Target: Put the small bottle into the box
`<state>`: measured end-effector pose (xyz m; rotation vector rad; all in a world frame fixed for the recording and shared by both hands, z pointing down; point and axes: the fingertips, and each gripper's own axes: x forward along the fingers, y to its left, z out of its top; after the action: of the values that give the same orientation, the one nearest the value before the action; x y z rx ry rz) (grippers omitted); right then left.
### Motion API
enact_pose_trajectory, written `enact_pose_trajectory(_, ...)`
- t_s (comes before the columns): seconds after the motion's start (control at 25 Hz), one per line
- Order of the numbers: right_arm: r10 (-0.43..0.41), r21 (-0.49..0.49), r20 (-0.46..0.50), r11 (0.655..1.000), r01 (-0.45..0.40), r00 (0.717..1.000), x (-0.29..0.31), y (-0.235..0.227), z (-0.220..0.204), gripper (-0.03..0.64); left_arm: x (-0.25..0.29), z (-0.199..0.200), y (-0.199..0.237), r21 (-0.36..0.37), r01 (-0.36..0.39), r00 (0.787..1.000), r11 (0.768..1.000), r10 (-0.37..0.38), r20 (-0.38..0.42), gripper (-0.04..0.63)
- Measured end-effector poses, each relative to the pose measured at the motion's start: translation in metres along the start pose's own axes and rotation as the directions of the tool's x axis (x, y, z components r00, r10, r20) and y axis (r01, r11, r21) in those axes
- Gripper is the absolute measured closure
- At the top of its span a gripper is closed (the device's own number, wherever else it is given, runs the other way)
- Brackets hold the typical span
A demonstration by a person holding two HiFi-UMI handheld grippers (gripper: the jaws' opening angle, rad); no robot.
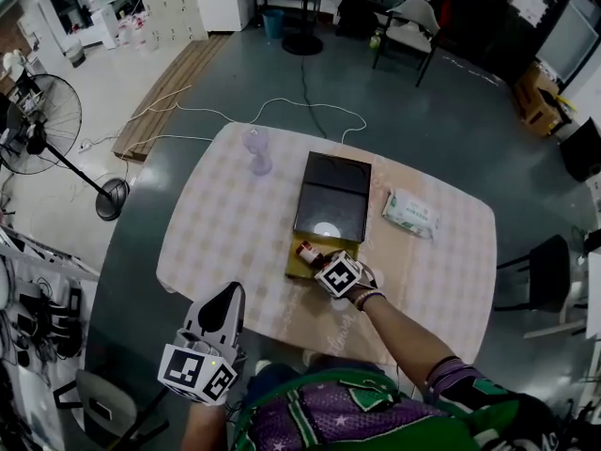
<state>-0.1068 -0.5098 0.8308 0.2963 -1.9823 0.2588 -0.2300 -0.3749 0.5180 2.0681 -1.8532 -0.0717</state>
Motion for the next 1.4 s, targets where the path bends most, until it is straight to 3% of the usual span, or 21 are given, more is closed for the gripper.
enact_pose_trajectory(0.56, -0.098, 0.134, 0.154, 0.988, 0.078, 0.983, -0.051, -0.001, 0.015, 0.436, -0.025, 0.023, 0.006, 0.031, 0.058, 0.998, 0.998, -0.059, 0.025, 0.572)
enact_pose_trajectory(0.88, -0.189, 0.247, 0.239, 0.96, 0.129, 0.952, -0.096, 0.015, 0.007, 0.439, -0.044, 0.027, -0.001, 0.056, 0.124, 0.992, 0.991, -0.125, 0.03, 0.572)
enact_pose_trajectory(1.12, -0.251, 0.363, 0.341, 0.924, 0.12, 0.906, -0.144, 0.043, 0.01, 0.44, -0.068, 0.032, 0.003, 0.071, 0.165, 0.985, 0.984, -0.168, 0.042, 0.572)
enact_pose_trajectory(1.4, -0.349, 0.47, 0.472, 0.877, 0.104, 0.81, -0.221, 0.085, 0.01, 0.442, -0.098, 0.038, -0.003, 0.11, 0.219, 0.973, 0.97, -0.225, 0.05, 0.572)
